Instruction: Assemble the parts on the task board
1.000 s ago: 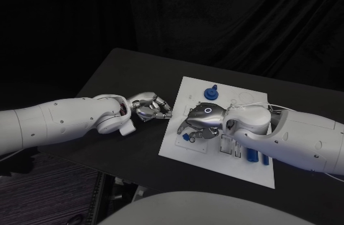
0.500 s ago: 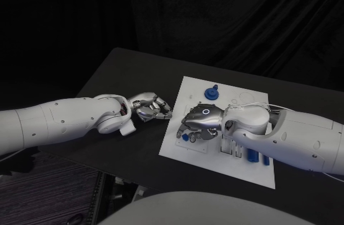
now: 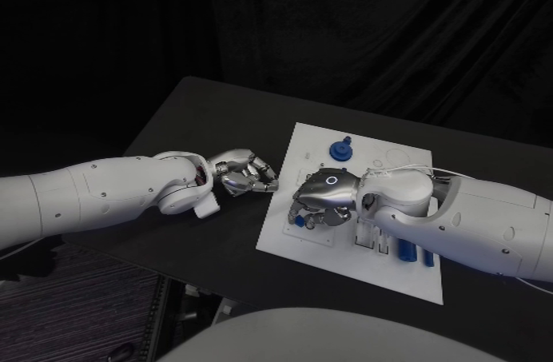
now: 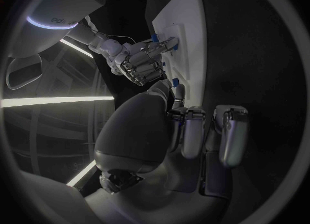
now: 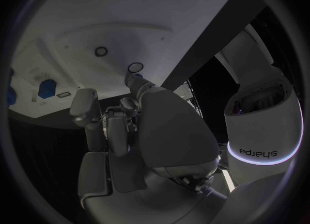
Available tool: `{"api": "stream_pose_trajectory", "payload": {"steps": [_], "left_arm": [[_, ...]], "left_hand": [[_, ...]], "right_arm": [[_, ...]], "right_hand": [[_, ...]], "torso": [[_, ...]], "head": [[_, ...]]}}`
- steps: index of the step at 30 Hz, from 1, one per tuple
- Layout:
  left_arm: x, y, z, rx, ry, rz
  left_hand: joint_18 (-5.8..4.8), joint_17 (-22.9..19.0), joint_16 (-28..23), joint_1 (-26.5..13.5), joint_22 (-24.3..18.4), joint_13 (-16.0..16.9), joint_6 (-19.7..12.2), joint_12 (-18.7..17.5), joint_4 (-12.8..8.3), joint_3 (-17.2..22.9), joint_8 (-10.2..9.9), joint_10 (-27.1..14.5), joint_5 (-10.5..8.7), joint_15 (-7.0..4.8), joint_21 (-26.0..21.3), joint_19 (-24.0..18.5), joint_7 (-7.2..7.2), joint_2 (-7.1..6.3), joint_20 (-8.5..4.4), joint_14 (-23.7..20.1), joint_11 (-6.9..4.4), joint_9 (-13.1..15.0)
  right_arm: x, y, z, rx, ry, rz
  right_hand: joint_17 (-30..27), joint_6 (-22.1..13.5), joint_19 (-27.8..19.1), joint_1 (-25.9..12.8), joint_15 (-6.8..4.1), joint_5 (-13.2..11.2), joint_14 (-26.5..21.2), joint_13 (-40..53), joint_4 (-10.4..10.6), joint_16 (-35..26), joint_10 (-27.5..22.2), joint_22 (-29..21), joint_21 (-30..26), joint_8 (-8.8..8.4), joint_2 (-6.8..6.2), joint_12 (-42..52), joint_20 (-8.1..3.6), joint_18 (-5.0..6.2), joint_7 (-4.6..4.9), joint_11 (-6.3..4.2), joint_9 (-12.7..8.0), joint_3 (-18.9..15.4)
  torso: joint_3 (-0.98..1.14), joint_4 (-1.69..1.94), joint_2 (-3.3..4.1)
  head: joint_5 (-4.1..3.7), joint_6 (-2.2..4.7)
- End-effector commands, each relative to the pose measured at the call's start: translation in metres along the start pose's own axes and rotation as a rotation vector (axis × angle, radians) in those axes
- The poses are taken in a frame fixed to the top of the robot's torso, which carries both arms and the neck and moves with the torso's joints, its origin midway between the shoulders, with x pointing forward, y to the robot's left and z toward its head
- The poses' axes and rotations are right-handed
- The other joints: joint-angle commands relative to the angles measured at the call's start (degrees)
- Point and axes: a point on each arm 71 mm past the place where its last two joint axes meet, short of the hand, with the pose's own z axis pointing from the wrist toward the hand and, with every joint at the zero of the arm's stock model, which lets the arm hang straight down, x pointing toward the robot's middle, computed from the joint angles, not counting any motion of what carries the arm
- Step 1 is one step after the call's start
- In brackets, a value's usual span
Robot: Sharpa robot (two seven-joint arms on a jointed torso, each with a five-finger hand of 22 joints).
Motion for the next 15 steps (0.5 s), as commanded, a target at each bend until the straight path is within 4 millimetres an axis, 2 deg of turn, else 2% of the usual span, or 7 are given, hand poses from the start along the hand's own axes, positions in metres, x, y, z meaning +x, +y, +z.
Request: {"api": "stream_pose_trajectory", "payload": {"steps": [1,9,15], "left_arm": [[0.0021,-0.0005,0.0008,0.004,0.014,-0.014],[0.0032,-0.0002,0.0015,0.001,0.021,-0.016],[0.0044,0.0001,0.0023,-0.003,0.028,-0.018]], "left_hand": [[-0.24,15.08,0.37,0.19,14.36,14.92,0.47,0.09,0.19,0.25,0.34,5.99,0.04,0.06,0.24,4.51,0.09,0.21,0.15,6.05,-0.02,0.09],[-0.22,15.08,0.37,-0.03,14.34,14.92,0.47,0.09,0.39,0.3,0.35,5.99,0.04,0.05,0.18,4.47,0.08,0.27,0.13,6.05,-0.03,0.08],[-0.22,15.08,0.37,-0.03,14.34,14.92,0.47,0.09,0.39,0.3,0.35,5.99,0.04,0.05,0.18,4.47,0.08,0.27,0.13,6.05,-0.03,0.08]], "right_arm": [[0.0034,-0.0017,0.0003,0.031,0.032,0.002],[0.0043,-0.0058,-0.0006,0.07,0.038,0.002],[0.0043,-0.011,-0.0031,0.1,0.022,-0.002]], "right_hand": [[13.27,0.33,-0.02,-1.24,0.4,-0.41,3.43,-0.01,0.34,-0.14,-0.22,8.39,0.32,0.26,-0.07,0.47,0.39,0.58,0.27,0.17,0.28,-0.78],[12.9,-0.06,-0.51,-2.94,0.55,-0.35,2.95,0.28,1.37,-0.39,0.35,8.18,0.0,-0.18,-0.34,1.09,0.53,0.76,0.78,0.41,0.79,-2.07],[12.12,0.95,-0.7,-4.28,0.65,-0.55,1.98,0.83,2.17,-0.94,1.59,8.04,-0.25,0.14,-0.15,1.86,0.48,0.9,1.95,0.64,1.6,-3.21]], "torso": [[0.01,-0.01,-0.02],[0.0,-0.06,-0.06],[0.0,-0.11,-0.02]], "head": [[-0.05,0.0],[0.07,0.0],[0.06,0.0]]}}
